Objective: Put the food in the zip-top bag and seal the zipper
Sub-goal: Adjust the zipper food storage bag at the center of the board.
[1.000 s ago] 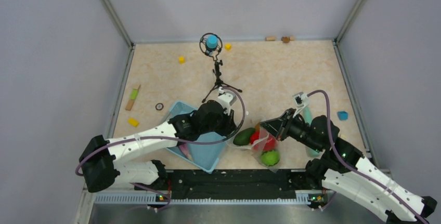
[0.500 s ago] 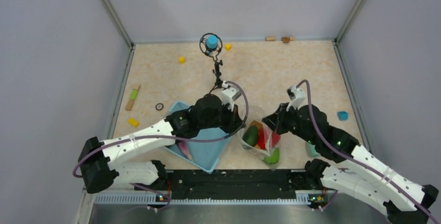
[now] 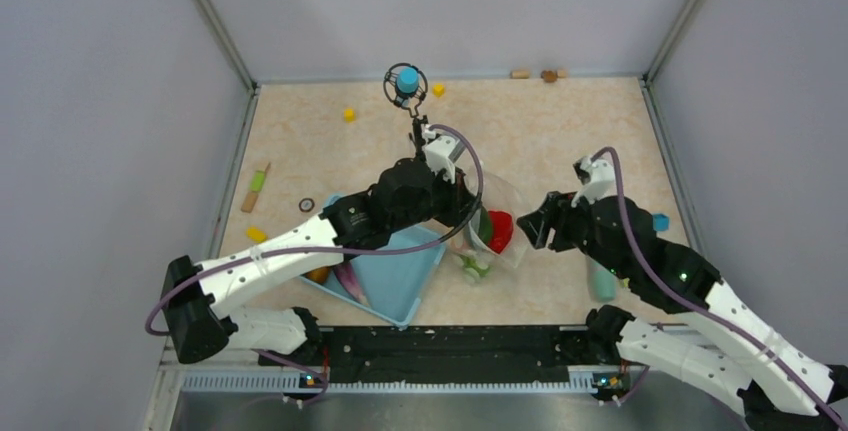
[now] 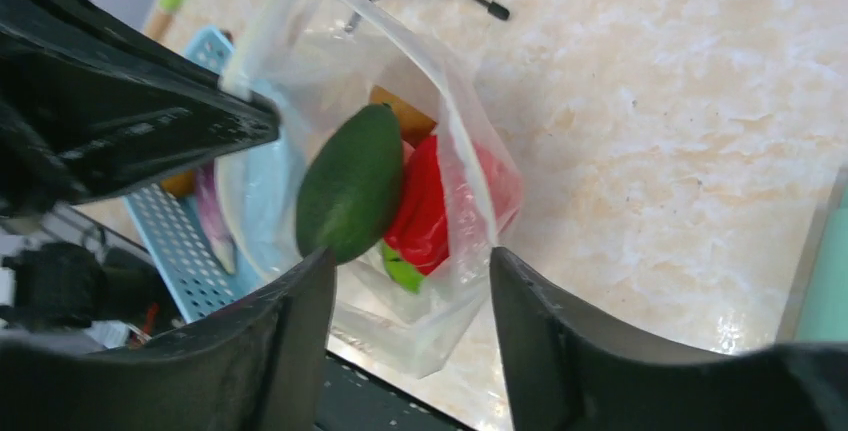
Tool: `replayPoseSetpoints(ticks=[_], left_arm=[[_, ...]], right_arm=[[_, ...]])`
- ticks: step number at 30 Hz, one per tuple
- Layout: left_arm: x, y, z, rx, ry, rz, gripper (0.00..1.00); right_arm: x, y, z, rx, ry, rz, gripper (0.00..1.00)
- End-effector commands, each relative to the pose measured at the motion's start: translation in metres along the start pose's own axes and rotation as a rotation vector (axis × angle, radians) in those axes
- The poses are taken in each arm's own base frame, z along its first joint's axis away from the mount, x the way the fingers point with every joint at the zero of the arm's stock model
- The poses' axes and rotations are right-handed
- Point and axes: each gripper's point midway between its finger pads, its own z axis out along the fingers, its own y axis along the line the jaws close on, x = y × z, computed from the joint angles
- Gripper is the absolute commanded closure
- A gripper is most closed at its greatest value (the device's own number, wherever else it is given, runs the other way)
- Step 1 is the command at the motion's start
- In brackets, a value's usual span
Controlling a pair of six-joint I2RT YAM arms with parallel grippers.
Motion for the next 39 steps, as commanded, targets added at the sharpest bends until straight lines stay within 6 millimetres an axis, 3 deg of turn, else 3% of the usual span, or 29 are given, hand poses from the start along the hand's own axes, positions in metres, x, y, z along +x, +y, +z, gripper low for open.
replayPoseSetpoints(ticks=[1,6,9,14,18,20,25,39], left_arm=[[-0.029,-0.006,0.008,-0.009,-0.093,0.014,1.0],[-0.024,-0.014,0.013,0.047,-0.065,0.056,1.0],[-0.029,-0.004,0.015,-0.022,-0.09,0.015,1.0],[-0.037,0.024,0.019,-0.197,-0.145,-0.079,1.0],[-0.033,0.027,0.019,-0.206,-0.143,-0.09,1.0],[-0.032,0.03,0.016,-0.211,-0.156,-0.097,1.0],[-0.029,0.032,0.007,-0.204,-0.171,-0.099,1.0],[-0.025,0.033,-0.006,-0.184,-0.2,-0.131,1.0]], right_arm=[[-0.026,-0.008,-0.025,0.02,-0.099,0.008,0.36],[-0.025,-0.01,-0.025,0.029,-0.098,-0.006,0.31],[-0.02,-0.011,-0.02,0.048,-0.082,0.041,0.3],[0.014,-0.015,-0.002,0.07,0.015,0.105,0.3],[0.044,-0.02,0.017,0.116,0.134,0.107,0.33],[0.051,-0.023,0.024,0.131,0.141,0.115,0.36],[0.041,-0.03,0.03,0.164,0.054,0.146,0.38],[-0.005,-0.007,0.011,0.04,-0.089,0.136,0.37]])
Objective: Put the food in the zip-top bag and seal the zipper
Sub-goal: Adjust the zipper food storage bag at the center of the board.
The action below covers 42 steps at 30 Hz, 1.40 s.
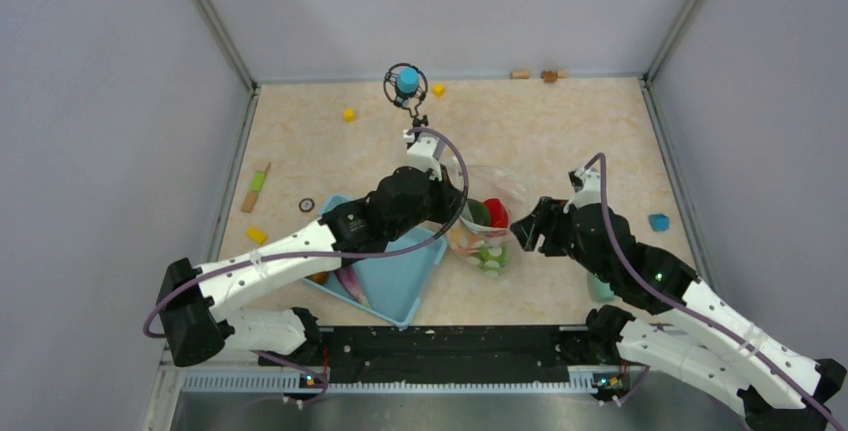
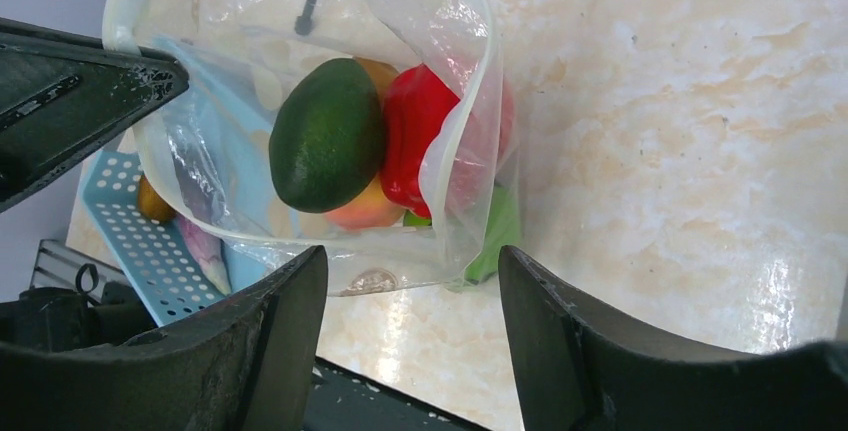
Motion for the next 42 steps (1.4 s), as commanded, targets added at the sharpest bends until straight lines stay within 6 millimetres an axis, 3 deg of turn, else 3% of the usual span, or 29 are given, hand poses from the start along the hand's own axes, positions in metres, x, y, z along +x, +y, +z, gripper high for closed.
replayPoseSetpoints(ticks=[1,8,10,11,13,16,22,27,30,36,40,42], left_arm=[[-0.026,-0.014,-0.008,0.053,-0.098,-0.049,1.0],[-0.025,-0.015,-0.011,0.067,-0.099,-0.06,1.0],[-0.025,-0.014,-0.012,0.067,-0.102,-0.062,1.0],[-0.024,-0.013,-0.013,0.064,-0.103,-0.065,1.0],[-0.024,-0.01,-0.014,0.053,-0.109,-0.066,1.0],[-0.026,-0.004,-0.016,0.026,-0.122,-0.066,1.0],[-0.034,-0.004,-0.013,0.011,-0.137,-0.058,1.0],[-0.037,-0.011,0.0,0.014,-0.124,-0.051,1.0],[-0.028,-0.012,0.011,0.016,-0.087,-0.044,1.0],[-0.002,0.0,0.02,-0.027,-0.012,-0.041,0.98],[0.001,0.007,0.011,-0.04,-0.007,-0.046,0.84],[0.002,0.011,0.004,-0.048,-0.011,-0.047,0.71]], right_arm=[[-0.035,0.015,-0.008,-0.037,-0.106,0.001,0.37],[-0.021,-0.004,0.023,0.107,-0.074,-0.006,0.37],[-0.02,-0.005,0.032,0.122,-0.073,-0.025,0.42],[-0.02,-0.005,0.035,0.134,-0.071,-0.033,0.49],[-0.024,-0.004,0.036,0.143,-0.075,-0.048,0.76],[-0.042,-0.004,0.029,0.157,-0.126,-0.072,1.0],[-0.081,-0.01,-0.003,0.212,-0.228,-0.126,1.0],[-0.094,-0.014,-0.021,0.215,-0.266,-0.163,1.0],[-0.082,-0.011,-0.016,0.174,-0.227,-0.193,1.0],[-0.033,-0.013,0.009,0.116,-0.076,-0.245,0.97],[-0.021,-0.005,0.017,0.059,-0.041,-0.255,0.99],[-0.017,0.0,0.018,0.027,-0.028,-0.257,0.99]])
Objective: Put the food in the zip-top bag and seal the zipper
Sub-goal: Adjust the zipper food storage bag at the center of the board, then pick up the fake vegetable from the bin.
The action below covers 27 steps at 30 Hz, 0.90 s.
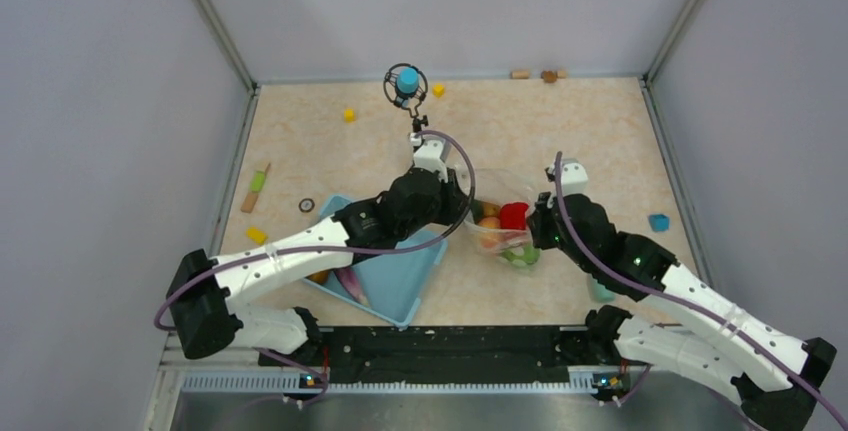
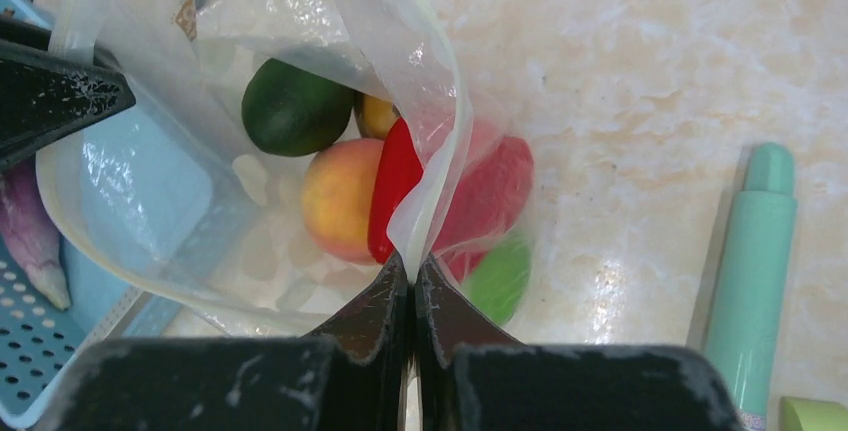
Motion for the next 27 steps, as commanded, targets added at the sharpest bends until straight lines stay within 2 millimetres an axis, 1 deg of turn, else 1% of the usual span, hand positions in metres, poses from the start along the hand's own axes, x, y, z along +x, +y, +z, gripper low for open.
replayPoseSetpoints(ticks=[1,4,6,8,9,11,14,16,18,21,24,27], left_arm=[[-0.013,0.005,-0.02,0.002,-0.044,-0.028,0.61],[-0.011,0.011,-0.036,0.003,-0.047,-0.042,0.37],[-0.008,0.022,-0.047,-0.019,-0.049,-0.045,0.28],[-0.004,0.043,-0.059,-0.097,-0.063,-0.062,0.19],[0.0,0.055,-0.066,-0.144,-0.057,-0.069,0.17],[0.007,0.074,-0.079,-0.211,-0.054,-0.093,0.16],[0.022,0.1,-0.098,-0.302,-0.04,-0.138,0.15],[0.032,0.12,-0.11,-0.384,-0.031,-0.171,0.11],[0.042,0.14,-0.123,-0.483,-0.017,-0.197,0.04],[0.056,0.167,-0.139,-0.629,0.008,-0.225,0.03],[0.066,0.184,-0.146,-0.719,0.032,-0.238,0.03],[0.075,0.195,-0.144,-0.762,0.048,-0.253,0.03]], right_arm=[[-0.009,0.021,-0.001,-0.115,-0.027,0.006,0.98],[-0.004,0.025,-0.001,-0.148,-0.025,0.012,0.97],[0.0,0.027,0.0,-0.165,-0.017,0.013,0.96],[0.002,0.031,0.0,-0.184,-0.011,0.014,0.95],[0.003,0.033,0.0,-0.194,-0.008,0.013,0.94],[0.004,0.034,-0.001,-0.204,-0.002,0.009,0.93],[0.004,0.034,-0.002,-0.207,-0.004,0.011,0.93],[0.002,0.035,-0.003,-0.211,-0.007,0.011,0.92],[0.002,0.035,-0.003,-0.21,-0.008,0.01,0.92],[0.003,0.035,-0.002,-0.209,-0.006,0.01,0.92],[0.004,0.035,-0.002,-0.21,-0.002,0.01,0.92],[0.005,0.036,-0.002,-0.219,-0.001,0.01,0.92]])
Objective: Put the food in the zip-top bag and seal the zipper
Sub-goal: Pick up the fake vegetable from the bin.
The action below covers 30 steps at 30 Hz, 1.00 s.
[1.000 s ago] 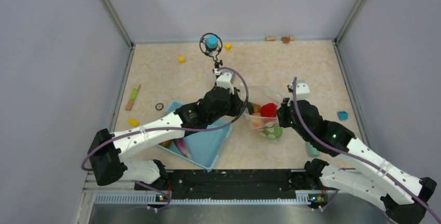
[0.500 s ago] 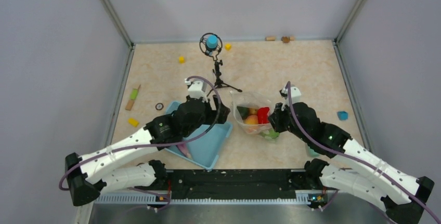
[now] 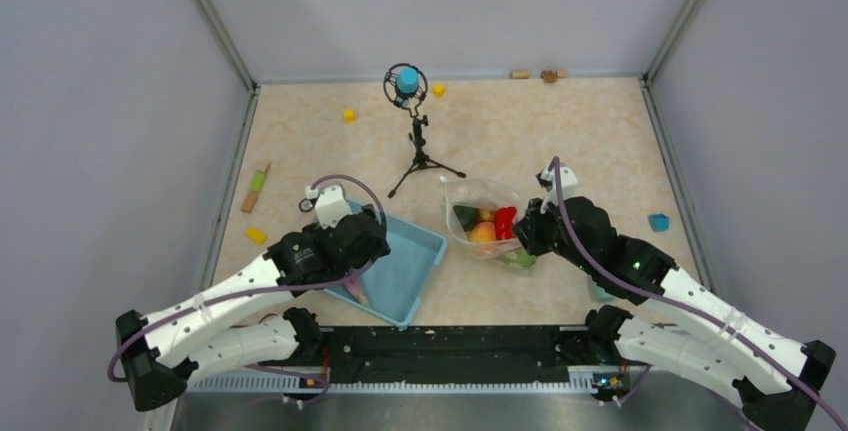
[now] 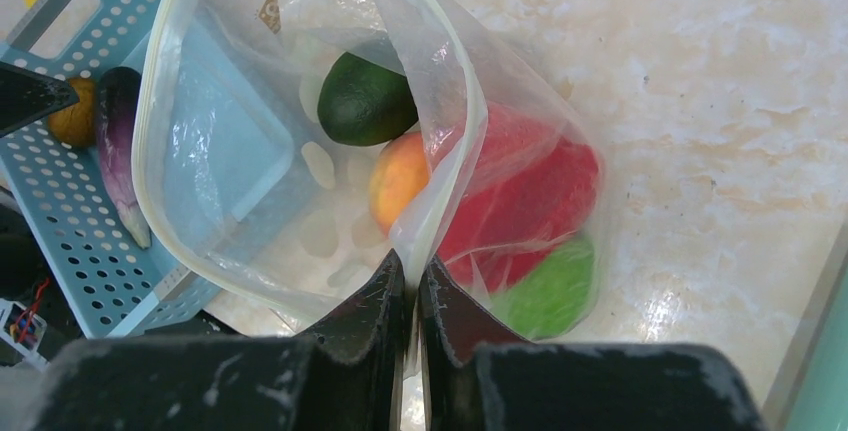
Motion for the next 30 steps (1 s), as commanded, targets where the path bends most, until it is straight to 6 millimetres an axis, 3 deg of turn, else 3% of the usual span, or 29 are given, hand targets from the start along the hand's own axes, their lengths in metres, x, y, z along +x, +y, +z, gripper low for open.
replayPoseSetpoints(ticks=[1,5,11,17,25,30], left_arm=[[0.009,0.035,0.012,-0.151,0.002,-0.036,0.03],[0.021,0.04,0.031,-0.143,0.057,-0.068,0.03],[0.021,0.058,0.054,-0.183,0.043,-0.121,0.09],[0.035,0.069,0.068,-0.218,0.085,-0.139,0.2],[0.048,0.069,0.079,-0.214,0.128,-0.137,0.29],[0.052,0.06,0.085,-0.189,0.156,-0.125,0.43]], right_arm=[[-0.01,0.004,0.0,-0.026,-0.04,0.004,0.92],[-0.01,0.005,0.0,-0.03,-0.04,0.002,0.91],[-0.009,0.004,0.001,-0.026,-0.037,0.001,0.91],[-0.008,0.004,0.003,-0.023,-0.031,-0.002,0.91],[-0.006,0.003,0.004,-0.017,-0.026,-0.005,0.9],[-0.007,0.002,0.003,-0.01,-0.034,-0.002,0.9]])
